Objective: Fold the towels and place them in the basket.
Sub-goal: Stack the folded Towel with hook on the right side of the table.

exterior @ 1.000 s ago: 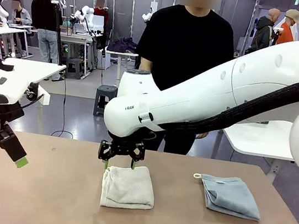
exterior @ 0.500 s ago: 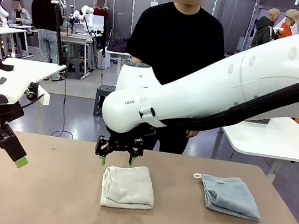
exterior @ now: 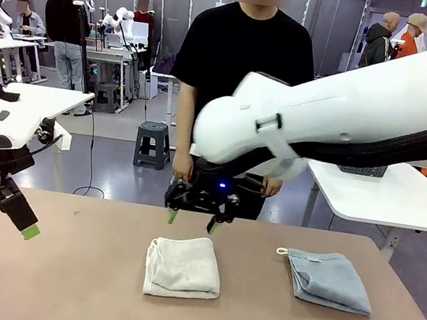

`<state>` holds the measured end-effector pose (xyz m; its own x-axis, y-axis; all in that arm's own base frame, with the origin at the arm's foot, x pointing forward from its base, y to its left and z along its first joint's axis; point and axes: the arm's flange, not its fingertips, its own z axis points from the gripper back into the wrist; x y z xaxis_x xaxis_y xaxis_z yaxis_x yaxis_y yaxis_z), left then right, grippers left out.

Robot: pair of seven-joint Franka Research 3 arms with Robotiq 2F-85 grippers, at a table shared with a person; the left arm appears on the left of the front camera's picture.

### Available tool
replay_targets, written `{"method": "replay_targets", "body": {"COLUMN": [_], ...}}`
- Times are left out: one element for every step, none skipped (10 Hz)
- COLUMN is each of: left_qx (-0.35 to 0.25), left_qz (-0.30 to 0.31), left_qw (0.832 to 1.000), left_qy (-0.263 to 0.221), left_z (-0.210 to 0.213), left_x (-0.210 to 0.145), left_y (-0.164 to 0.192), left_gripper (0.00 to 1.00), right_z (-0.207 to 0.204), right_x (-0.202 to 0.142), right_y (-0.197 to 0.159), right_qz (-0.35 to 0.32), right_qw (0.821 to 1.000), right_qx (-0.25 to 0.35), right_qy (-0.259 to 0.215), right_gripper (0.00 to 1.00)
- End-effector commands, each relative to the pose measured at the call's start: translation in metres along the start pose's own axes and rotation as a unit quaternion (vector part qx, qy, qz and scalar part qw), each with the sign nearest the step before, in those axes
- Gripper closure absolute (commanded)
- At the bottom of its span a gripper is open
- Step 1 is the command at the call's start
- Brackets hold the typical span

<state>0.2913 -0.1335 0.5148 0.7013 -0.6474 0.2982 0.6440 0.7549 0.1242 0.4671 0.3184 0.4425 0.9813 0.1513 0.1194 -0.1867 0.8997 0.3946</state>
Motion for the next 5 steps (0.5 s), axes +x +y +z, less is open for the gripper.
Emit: {"method": "replay_targets", "body": {"left_qx": [-0.002,-0.002,-0.002,-0.002,-0.002], "left_qz": [0.008,0.008,0.008,0.008,0.008], "left_qw": [1.000,1.000,1.000,1.000,1.000], "left_qy": [0.004,0.004,0.004,0.004,0.004], "left_z": [0.001,0.001,0.001,0.001,0.001], "left_x": [-0.001,-0.001,-0.001,-0.001,-0.001], "left_y": [-0.002,-0.002,-0.002,-0.002,-0.002], "left_gripper": [0.00,0.00,0.00,0.00,0.00], "right_z": [-0.007,-0.016,-0.027,-0.040,-0.056], "right_x": [-0.002,0.001,0.006,0.011,0.016], "right_y": [-0.059,-0.077,-0.091,-0.104,-0.118], "right_qz": [-0.043,-0.060,-0.075,-0.095,-0.119], "right_qw": [0.996,0.994,0.991,0.988,0.984], "right_qx": [0.083,0.094,0.111,0.122,0.132], "right_qy": [0.003,0.003,0.011,0.017,0.020], "right_gripper": [0.00,0.00,0.00,0.00,0.00]}}
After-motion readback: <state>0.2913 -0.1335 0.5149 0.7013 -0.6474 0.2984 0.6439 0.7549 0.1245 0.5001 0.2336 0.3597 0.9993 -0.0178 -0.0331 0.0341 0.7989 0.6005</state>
